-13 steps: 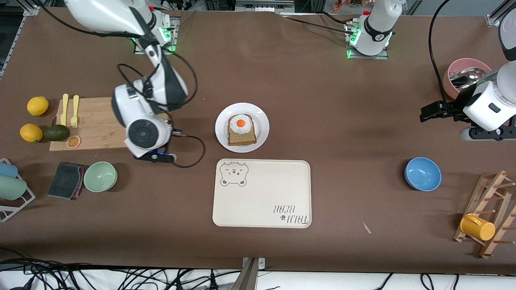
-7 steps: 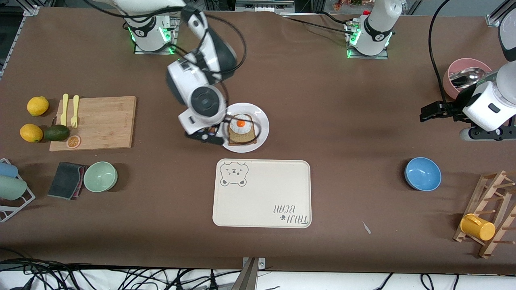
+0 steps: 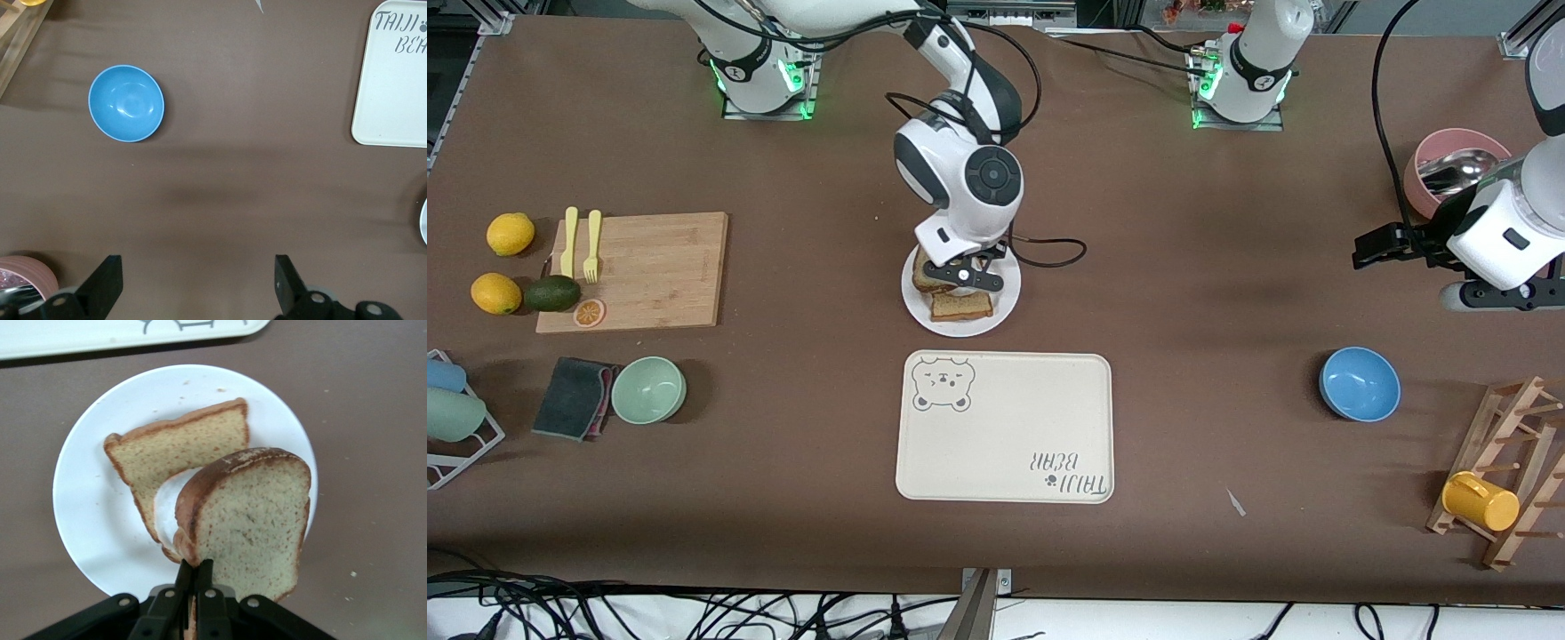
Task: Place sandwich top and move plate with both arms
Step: 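Lower the bread onto the sandwich and open the right gripper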
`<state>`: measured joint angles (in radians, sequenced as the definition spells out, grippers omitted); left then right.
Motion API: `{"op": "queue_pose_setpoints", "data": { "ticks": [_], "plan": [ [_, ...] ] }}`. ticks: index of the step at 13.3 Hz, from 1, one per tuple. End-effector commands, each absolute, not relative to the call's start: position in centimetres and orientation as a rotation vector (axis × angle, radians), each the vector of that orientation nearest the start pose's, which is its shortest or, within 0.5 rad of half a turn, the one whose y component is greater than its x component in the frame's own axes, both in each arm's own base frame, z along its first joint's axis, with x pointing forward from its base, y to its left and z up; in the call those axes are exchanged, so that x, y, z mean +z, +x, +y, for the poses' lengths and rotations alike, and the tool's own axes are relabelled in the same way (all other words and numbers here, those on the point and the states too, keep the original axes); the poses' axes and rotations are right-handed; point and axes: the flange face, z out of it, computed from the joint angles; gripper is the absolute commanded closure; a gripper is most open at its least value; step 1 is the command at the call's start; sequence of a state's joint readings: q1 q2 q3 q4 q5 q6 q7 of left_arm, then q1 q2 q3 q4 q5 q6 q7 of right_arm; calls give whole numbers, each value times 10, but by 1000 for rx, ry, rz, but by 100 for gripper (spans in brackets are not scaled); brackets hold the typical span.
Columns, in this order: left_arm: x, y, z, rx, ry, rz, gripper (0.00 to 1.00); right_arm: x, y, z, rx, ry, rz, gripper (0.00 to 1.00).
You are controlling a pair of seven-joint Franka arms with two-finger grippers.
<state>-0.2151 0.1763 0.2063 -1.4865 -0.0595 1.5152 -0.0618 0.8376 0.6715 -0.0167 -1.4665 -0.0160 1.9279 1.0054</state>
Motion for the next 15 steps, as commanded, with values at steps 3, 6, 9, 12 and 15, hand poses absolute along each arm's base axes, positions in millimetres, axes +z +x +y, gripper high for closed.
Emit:
{"op": "queue_pose_setpoints", "data": {
  "ticks": [3, 6, 9, 12, 15],
  "plan": [
    [562, 595, -22, 233, -3139, -77, 0, 259, 470, 532, 37, -3272, 343, 100],
    [562, 595, -21, 233, -3139, -79, 0, 257, 473, 530, -60, -3320, 275, 27],
    [562, 595, -22, 233, -3139, -77, 0, 268, 479, 531, -106, -3313, 249, 0],
    [562, 595, -22, 236, -3140, -80, 0, 286, 496, 518, -119, -3298, 274, 0],
    [562, 595, -22, 236, -3140, -77, 0, 335, 534, 474, -97, -3268, 264, 0]
  ]
}}
